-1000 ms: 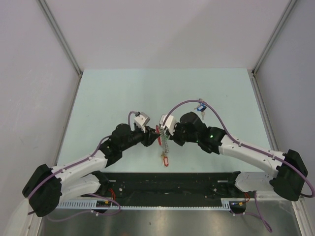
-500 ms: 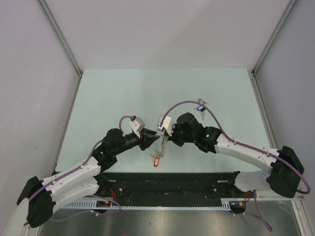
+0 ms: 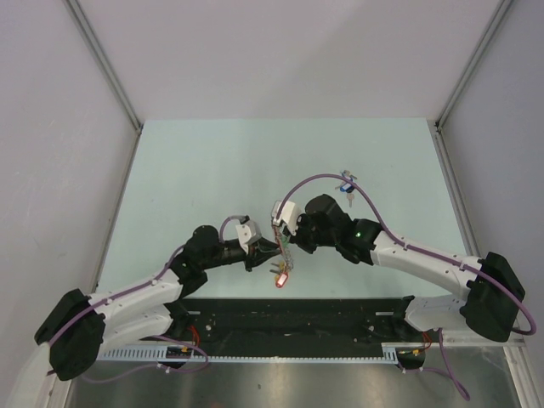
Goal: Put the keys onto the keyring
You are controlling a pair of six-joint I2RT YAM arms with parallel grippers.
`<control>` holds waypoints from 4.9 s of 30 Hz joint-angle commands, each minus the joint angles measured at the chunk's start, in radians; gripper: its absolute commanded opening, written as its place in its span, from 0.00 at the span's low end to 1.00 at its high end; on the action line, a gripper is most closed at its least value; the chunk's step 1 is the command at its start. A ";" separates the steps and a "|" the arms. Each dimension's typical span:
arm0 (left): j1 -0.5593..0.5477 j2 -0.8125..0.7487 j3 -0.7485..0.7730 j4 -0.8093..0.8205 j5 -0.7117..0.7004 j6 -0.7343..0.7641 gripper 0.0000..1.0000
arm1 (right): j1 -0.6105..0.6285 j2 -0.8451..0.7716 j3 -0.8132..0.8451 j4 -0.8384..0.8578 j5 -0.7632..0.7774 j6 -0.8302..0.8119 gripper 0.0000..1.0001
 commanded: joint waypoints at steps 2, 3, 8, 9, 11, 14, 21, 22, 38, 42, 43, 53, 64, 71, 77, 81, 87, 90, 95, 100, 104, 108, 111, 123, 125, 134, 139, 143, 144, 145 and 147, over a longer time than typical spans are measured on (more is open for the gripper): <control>-0.008 0.023 -0.030 0.103 0.026 0.043 0.25 | 0.014 -0.015 0.010 0.061 -0.020 -0.001 0.00; -0.008 0.030 -0.033 0.111 0.021 0.040 0.26 | 0.014 -0.018 0.010 0.061 -0.017 -0.001 0.00; -0.009 0.058 -0.063 0.182 -0.008 0.044 0.35 | 0.029 -0.024 0.004 0.062 -0.009 0.001 0.00; -0.009 0.061 -0.068 0.194 -0.016 0.043 0.35 | 0.031 -0.025 0.004 0.062 -0.006 0.001 0.00; -0.009 0.063 -0.076 0.212 -0.049 0.043 0.36 | 0.037 -0.027 0.004 0.062 -0.005 0.001 0.00; -0.009 0.052 -0.096 0.246 -0.109 0.034 0.37 | 0.045 -0.031 0.003 0.061 0.001 -0.001 0.00; -0.009 0.011 -0.128 0.269 -0.168 0.021 0.38 | 0.049 -0.044 0.000 0.061 0.008 -0.002 0.00; -0.009 0.012 -0.128 0.268 -0.169 0.021 0.38 | 0.051 -0.044 0.001 0.061 0.006 -0.002 0.00; -0.009 0.069 -0.083 0.295 -0.042 0.001 0.27 | 0.058 -0.047 0.001 0.064 0.004 -0.002 0.00; -0.009 0.072 -0.071 0.289 -0.025 0.001 0.24 | 0.058 -0.044 0.000 0.065 0.003 -0.002 0.00; -0.009 0.072 -0.070 0.291 -0.025 0.001 0.24 | 0.060 -0.042 0.001 0.065 0.003 -0.004 0.00; -0.009 0.077 -0.022 0.228 -0.039 0.001 0.21 | 0.066 -0.039 0.001 0.065 0.006 -0.009 0.00; -0.009 0.074 0.006 0.169 -0.083 -0.037 0.00 | 0.072 -0.044 0.000 0.062 0.020 -0.010 0.00; -0.009 0.032 -0.045 0.302 -0.171 -0.169 0.00 | 0.077 -0.062 -0.022 0.067 0.034 -0.007 0.00; -0.009 0.044 -0.109 0.476 -0.231 -0.288 0.01 | 0.098 -0.059 -0.043 0.097 0.002 -0.001 0.00; -0.009 0.081 -0.135 0.621 -0.226 -0.365 0.00 | 0.098 -0.062 -0.085 0.168 -0.055 0.022 0.00; -0.012 0.184 -0.183 0.884 -0.229 -0.451 0.01 | 0.098 -0.054 -0.131 0.320 -0.137 0.074 0.00; -0.014 0.213 -0.192 0.939 -0.228 -0.465 0.00 | 0.094 -0.059 -0.132 0.314 -0.098 0.062 0.00; -0.012 0.181 -0.205 0.851 -0.246 -0.427 0.03 | 0.062 -0.100 -0.131 0.275 -0.046 0.042 0.00; -0.012 0.023 -0.143 0.529 -0.255 -0.292 0.36 | 0.055 -0.128 -0.120 0.210 0.015 0.019 0.00; -0.012 -0.101 -0.067 0.210 -0.257 -0.145 0.37 | 0.060 -0.122 -0.094 0.168 0.046 0.005 0.00; -0.012 -0.146 0.033 -0.068 -0.232 -0.008 0.37 | 0.069 -0.117 -0.070 0.127 0.069 -0.002 0.00; -0.034 -0.141 0.073 -0.143 -0.189 0.027 0.36 | 0.071 -0.113 -0.059 0.108 0.080 -0.010 0.00; -0.063 -0.066 0.329 -0.569 -0.177 0.086 0.35 | 0.072 -0.110 -0.056 0.091 0.072 -0.013 0.00; -0.063 -0.040 0.397 -0.660 -0.172 0.106 0.36 | 0.071 -0.108 -0.056 0.091 0.072 -0.012 0.00; -0.063 0.001 0.426 -0.674 -0.114 -0.128 0.29 | 0.062 -0.116 -0.057 0.096 0.040 -0.001 0.00; -0.063 0.017 0.418 -0.681 -0.099 -0.244 0.28 | 0.049 -0.116 -0.056 0.097 0.009 0.011 0.00; -0.063 0.035 0.423 -0.685 -0.099 -0.284 0.28 | 0.045 -0.104 -0.057 0.099 -0.003 0.014 0.00; -0.063 0.056 0.440 -0.699 -0.105 -0.289 0.28 | 0.043 -0.102 -0.056 0.099 -0.009 0.016 0.00; -0.063 0.067 0.447 -0.710 -0.112 -0.290 0.28 | 0.043 -0.100 -0.056 0.102 -0.012 0.016 0.00; -0.063 0.080 0.454 -0.728 -0.132 -0.293 0.28 | 0.042 -0.104 -0.057 0.100 -0.017 0.017 0.00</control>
